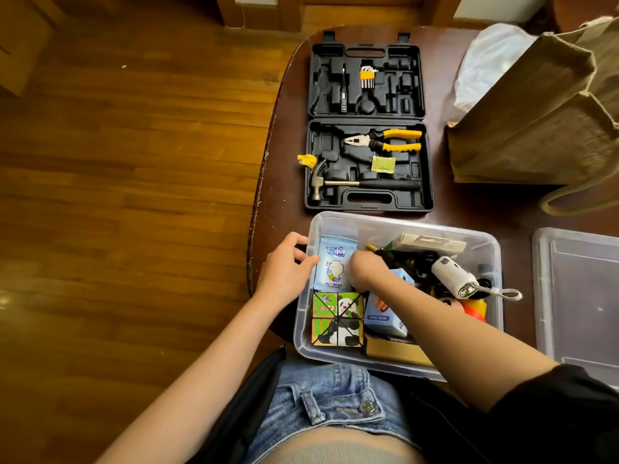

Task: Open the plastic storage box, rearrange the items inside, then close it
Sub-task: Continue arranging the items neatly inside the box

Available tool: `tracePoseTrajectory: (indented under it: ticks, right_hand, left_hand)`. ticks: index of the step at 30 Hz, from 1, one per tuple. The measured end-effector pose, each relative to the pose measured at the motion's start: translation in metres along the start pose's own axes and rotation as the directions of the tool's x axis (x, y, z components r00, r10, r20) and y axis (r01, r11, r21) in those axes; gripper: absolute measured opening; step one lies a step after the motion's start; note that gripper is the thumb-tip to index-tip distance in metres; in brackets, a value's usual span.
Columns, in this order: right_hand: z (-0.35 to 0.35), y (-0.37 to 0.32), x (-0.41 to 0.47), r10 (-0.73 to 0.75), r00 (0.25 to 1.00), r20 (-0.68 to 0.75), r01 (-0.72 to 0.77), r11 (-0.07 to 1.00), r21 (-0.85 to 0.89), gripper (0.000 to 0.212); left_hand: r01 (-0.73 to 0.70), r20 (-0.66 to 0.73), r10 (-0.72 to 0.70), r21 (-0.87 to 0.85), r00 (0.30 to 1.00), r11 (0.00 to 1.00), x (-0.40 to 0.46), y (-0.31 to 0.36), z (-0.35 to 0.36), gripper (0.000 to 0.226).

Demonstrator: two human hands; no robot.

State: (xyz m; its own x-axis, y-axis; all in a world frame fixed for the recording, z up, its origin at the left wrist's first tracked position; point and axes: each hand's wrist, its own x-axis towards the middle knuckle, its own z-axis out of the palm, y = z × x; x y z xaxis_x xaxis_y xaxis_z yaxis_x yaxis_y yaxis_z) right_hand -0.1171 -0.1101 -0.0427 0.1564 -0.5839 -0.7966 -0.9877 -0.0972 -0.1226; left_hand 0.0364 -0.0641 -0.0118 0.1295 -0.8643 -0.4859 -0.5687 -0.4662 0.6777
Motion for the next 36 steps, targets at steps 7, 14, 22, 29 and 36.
tracePoseTrajectory:
  ticks: [7,14,22,29,36]
  right_hand:
    - [-0.03,0.032,-0.039,0.092,0.968,-0.234,-0.003,0.934,0.357,0.033]
    - [-0.008,0.066,-0.084,0.076,0.967,-0.242,-0.008,0.963,0.27,0.028]
    - [0.005,0.091,-0.116,-0.031,0.925,-0.378,0.207,0.875,0.437,0.029]
    - [0.005,0.12,-0.142,-0.112,0.896,-0.429,0.33,0.814,0.477,0.026]
    - [0.016,0.14,-0.147,-0.095,0.905,-0.415,0.352,0.714,0.605,0.021]
  left_hand:
    - [-0.003,0.031,0.002,0.061,1.0,0.998,0.003,0.002,-0.006,0.021]
    - [-0.184,-0.211,0.241,0.257,0.947,0.949,-0.01,0.023,-0.003,0.041]
    - [-0.347,0.354,0.187,0.467,0.916,0.813,-0.014,0.075,0.071,0.039]
    - [-0.252,0.459,-0.097,0.64,0.883,0.726,0.004,0.084,0.127,0.071]
    - [-0.135,0.309,0.015,0.37,0.951,0.919,0.012,0.087,0.11,0.04]
